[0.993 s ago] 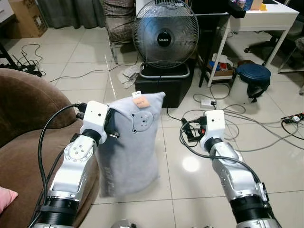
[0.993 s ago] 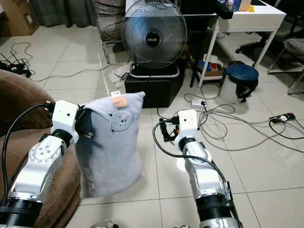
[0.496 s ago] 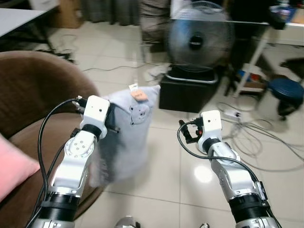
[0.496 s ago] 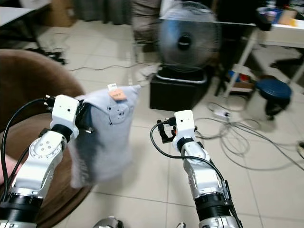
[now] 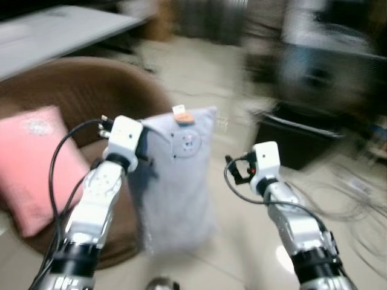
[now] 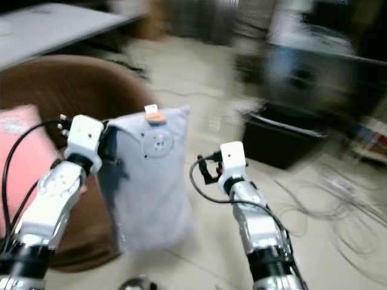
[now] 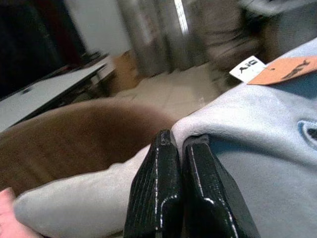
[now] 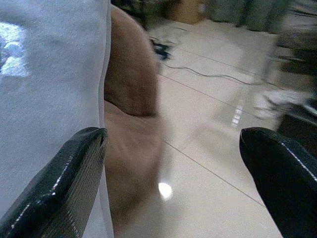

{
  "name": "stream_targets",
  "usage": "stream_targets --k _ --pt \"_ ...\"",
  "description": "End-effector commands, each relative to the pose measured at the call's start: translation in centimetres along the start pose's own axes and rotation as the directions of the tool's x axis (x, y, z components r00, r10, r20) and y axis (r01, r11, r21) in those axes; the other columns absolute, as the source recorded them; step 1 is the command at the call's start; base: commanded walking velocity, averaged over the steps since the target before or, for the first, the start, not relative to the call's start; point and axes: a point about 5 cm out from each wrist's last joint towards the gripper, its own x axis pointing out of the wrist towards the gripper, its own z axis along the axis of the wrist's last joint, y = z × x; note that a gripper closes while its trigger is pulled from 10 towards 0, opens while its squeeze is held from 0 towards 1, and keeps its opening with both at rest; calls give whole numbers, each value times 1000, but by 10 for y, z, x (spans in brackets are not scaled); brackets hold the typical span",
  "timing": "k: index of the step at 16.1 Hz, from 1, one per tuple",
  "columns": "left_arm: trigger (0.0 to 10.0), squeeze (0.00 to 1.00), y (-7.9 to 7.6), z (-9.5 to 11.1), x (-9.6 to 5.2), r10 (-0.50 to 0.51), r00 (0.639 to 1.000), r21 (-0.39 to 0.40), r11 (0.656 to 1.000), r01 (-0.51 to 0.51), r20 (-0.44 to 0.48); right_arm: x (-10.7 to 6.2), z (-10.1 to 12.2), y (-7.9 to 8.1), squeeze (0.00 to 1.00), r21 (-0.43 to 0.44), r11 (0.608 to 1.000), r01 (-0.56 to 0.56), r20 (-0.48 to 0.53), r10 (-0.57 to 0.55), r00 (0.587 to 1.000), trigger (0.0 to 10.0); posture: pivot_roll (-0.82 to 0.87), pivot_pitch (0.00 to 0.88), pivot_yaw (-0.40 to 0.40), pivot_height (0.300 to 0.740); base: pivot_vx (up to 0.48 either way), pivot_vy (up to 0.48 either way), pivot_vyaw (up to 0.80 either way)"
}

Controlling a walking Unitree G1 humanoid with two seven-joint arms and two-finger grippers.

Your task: Move the pillow to the sofa from floor

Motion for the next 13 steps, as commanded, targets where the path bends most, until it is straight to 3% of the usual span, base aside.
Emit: stream_targets --k 1,8,11,13 --pt "10000 0 4 17 4 12 997 20 1000 -13 74 3 2 -1 0 22 1000 10 7 -10 1000 10000 74 0 22 740 398 0 0" --pt "10000 0 4 14 3 7 998 31 999 -9 65 4 2 -2 0 12 1000 5 4 -5 1000 10000 78 0 16 740 394 0 0" --pt "10000 0 4 13 3 13 998 34 999 -15 63 5 3 -1 0 -1 1000 -18 5 18 1000 10000 81 0 13 740 390 0 800" --pt "10000 0 4 13 3 12 998 34 999 -14 62 5 1 -2 0 46 999 -1 -1 1 1000 10000 81 0 13 740 390 0 400"
